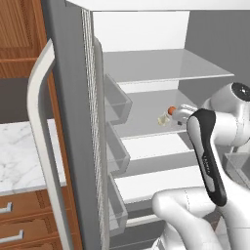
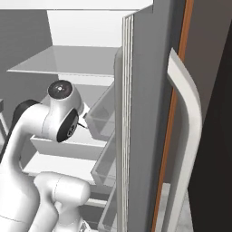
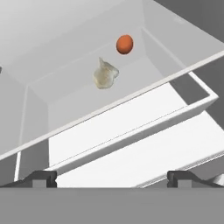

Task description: Retrieve the bottle and the shaker from the cabinet and place them next to the mixing bowl on the counter. Then add garlic from the fridge to the mixing bowl.

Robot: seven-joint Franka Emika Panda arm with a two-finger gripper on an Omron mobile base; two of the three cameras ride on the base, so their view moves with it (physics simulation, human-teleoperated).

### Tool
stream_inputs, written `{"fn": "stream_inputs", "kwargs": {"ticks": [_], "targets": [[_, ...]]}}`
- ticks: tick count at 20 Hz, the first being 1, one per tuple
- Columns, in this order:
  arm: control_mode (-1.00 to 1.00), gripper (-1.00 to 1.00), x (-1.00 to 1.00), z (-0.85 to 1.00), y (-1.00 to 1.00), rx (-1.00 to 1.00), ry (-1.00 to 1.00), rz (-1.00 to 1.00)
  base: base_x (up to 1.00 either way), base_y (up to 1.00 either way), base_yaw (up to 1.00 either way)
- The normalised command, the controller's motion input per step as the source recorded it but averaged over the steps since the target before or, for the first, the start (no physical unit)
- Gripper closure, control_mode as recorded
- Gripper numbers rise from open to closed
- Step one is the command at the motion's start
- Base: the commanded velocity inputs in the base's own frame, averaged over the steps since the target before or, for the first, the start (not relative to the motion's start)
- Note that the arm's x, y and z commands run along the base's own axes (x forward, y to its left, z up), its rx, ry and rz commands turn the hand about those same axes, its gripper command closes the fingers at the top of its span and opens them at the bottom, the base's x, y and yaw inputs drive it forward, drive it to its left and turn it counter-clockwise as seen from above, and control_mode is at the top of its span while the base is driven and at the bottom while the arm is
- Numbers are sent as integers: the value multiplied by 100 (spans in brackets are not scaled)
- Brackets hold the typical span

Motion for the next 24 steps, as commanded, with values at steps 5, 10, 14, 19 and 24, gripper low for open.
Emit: {"fn": "stream_inputs", "kwargs": {"ticks": [5,10,14,19,24], "targets": [[-100,-100,44,-3,0,-2,3,0,0,0,0],[-100,-100,47,-22,0,-4,0,0,0,0,0],[-100,-100,39,-36,0,-4,0,0,0,0,0],[-100,-100,34,-22,0,-1,0,0,0,0,0],[-100,-100,44,-1,0,0,0,0,0,0,0]]}}
